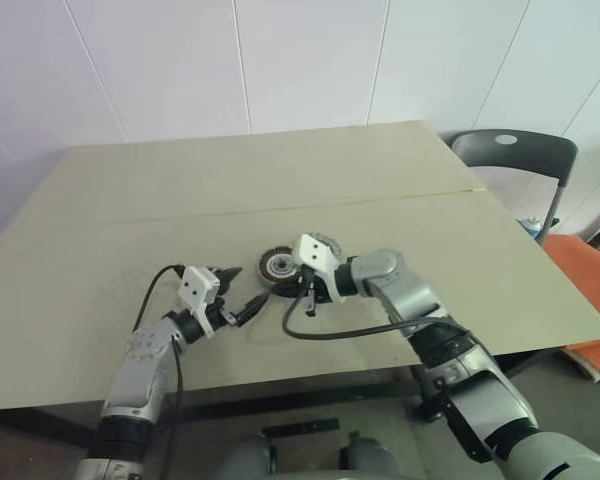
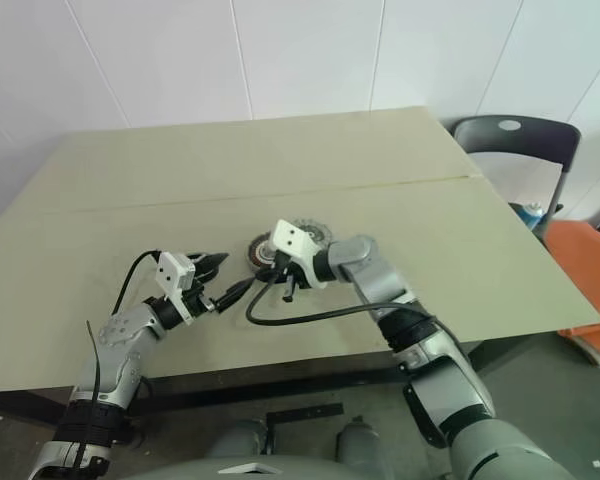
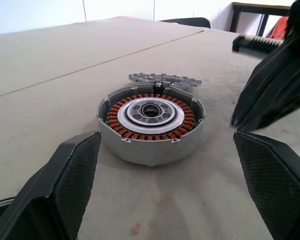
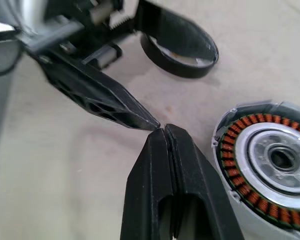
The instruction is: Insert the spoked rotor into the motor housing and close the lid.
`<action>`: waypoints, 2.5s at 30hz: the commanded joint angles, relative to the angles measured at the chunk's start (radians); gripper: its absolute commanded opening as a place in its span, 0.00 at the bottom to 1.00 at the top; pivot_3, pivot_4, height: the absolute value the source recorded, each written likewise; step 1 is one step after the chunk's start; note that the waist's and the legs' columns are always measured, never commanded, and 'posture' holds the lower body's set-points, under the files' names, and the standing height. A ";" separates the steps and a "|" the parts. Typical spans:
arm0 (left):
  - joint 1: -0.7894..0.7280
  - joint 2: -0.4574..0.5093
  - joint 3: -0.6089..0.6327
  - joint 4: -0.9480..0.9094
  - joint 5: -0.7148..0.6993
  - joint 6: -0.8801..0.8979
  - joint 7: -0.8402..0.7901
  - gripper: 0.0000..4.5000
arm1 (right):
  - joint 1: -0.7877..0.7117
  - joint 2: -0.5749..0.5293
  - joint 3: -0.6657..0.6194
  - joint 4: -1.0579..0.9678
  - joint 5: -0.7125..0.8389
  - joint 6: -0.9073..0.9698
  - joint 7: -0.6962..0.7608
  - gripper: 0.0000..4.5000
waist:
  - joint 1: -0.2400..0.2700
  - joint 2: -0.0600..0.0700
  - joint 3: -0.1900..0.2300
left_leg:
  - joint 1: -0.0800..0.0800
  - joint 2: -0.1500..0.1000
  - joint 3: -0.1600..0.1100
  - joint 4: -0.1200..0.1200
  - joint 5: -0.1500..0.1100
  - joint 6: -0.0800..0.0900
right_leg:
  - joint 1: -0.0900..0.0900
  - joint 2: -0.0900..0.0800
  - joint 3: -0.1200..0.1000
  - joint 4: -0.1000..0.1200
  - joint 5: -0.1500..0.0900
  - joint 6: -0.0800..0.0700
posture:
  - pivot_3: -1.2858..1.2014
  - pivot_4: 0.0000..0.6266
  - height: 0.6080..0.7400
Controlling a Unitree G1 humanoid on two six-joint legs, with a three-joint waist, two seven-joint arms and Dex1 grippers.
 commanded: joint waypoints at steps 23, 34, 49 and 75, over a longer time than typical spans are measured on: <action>-0.023 -0.015 0.007 0.046 0.010 -0.070 -0.007 1.00 | -0.182 -0.056 0.185 0.188 -0.334 -0.351 -0.053 0.50 | 0.001 0.000 0.000 | 0.000 0.000 0.000 0.000 0.000 0.000 | 0.000 0.000 0.000 0.000 0.000 0.000 | 0.52 0.00 1.00; -0.034 -0.017 0.007 0.065 0.013 -0.089 -0.005 1.00 | -0.165 -0.041 0.203 0.318 -0.396 -0.447 -0.122 0.08 | -0.002 0.000 0.000 | 0.005 0.000 0.000 0.000 0.000 0.000 | 0.004 0.001 0.000 0.001 0.000 -0.001 | 0.52 0.00 1.00; -0.034 -0.020 0.005 0.056 0.017 -0.082 -0.002 1.00 | -0.141 -0.072 0.183 0.200 -0.320 -0.463 0.041 0.00 | 0.001 0.000 0.000 | 0.013 0.001 -0.001 0.000 0.000 0.000 | 0.011 0.001 0.001 0.000 0.000 -0.002 | 0.52 0.00 1.00; -0.038 -0.018 -0.001 0.030 0.021 -0.060 0.014 1.00 | -0.121 -0.078 0.139 0.027 -0.203 -0.342 0.201 0.43 | 0.005 -0.001 0.000 | 0.011 0.001 -0.001 -0.001 0.000 -0.001 | 0.011 0.002 0.000 -0.002 0.000 -0.001 | 0.52 0.00 1.00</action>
